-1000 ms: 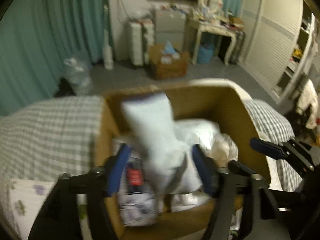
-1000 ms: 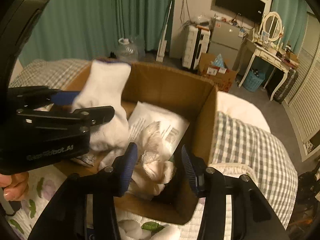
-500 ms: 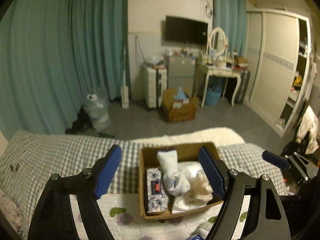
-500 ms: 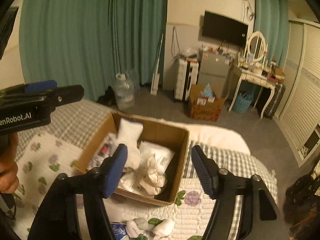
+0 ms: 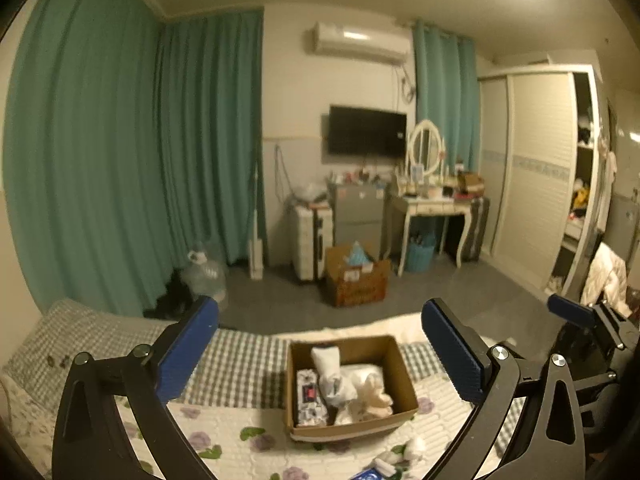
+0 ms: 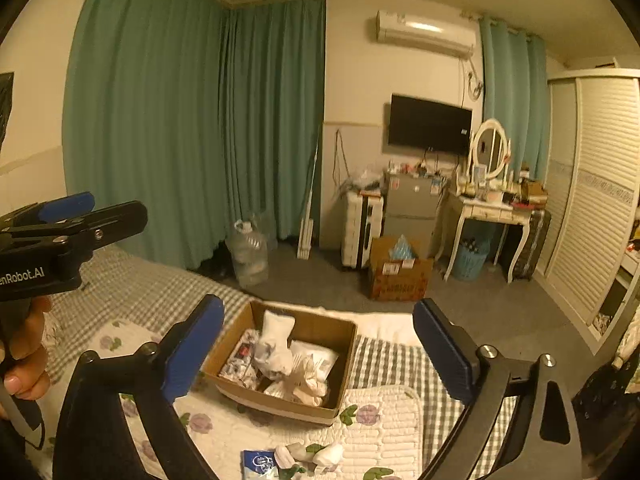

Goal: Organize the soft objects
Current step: 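Withdraw both tools from the box back toward the quilt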

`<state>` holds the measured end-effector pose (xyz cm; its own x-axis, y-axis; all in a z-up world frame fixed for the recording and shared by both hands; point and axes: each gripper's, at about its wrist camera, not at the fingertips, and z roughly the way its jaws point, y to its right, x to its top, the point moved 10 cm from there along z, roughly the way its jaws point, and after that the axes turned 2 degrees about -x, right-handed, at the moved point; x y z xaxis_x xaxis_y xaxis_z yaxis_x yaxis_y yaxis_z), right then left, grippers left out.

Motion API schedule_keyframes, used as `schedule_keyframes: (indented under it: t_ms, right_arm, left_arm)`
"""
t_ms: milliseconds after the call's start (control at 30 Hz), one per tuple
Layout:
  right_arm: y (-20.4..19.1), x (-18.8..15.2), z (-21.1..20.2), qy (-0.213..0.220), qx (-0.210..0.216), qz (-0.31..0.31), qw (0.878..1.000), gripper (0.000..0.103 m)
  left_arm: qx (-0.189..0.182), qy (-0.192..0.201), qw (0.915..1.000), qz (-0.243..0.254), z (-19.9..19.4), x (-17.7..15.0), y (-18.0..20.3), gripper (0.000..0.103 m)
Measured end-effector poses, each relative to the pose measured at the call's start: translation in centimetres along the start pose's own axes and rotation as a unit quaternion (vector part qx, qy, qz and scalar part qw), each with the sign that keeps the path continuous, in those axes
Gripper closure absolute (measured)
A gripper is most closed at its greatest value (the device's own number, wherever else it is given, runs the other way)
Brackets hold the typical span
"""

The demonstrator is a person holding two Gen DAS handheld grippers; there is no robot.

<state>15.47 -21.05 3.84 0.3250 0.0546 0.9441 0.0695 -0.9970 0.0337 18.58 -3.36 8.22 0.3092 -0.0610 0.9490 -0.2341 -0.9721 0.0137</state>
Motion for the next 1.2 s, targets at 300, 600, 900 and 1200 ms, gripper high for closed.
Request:
schedule_keyframes:
  t_ms: [300, 600, 900, 1200]
  right_arm:
    - [-0.5, 2.1, -7.5, 0.046, -0.01, -0.005, 0.999, 0.0]
    - [-0.1, 2.1, -10.8, 0.065, -0.017, -0.005, 0.998, 0.0]
    - [0.4, 0.1, -10.2, 0.054, -0.006, -0.002, 0.999, 0.0]
    - [0.7, -3.3, -7.6, 0.035, -0.004, -0.014, 0.999, 0.0]
  left_arm:
    - [0.018, 0.051, 0.9985, 0.009, -5.8, 0.8, 0.6, 0.0]
    - [0.03, 0.059, 0.9977, -0.013, -7.3, -0.9, 0.2, 0.0]
    - [0.04, 0.032, 0.9986, -0.011, -5.8, -4.9, 1.4, 0.0]
    - [0.028, -0.025, 0.9991, -0.02, -2.2, -9.5, 3.1, 0.0]
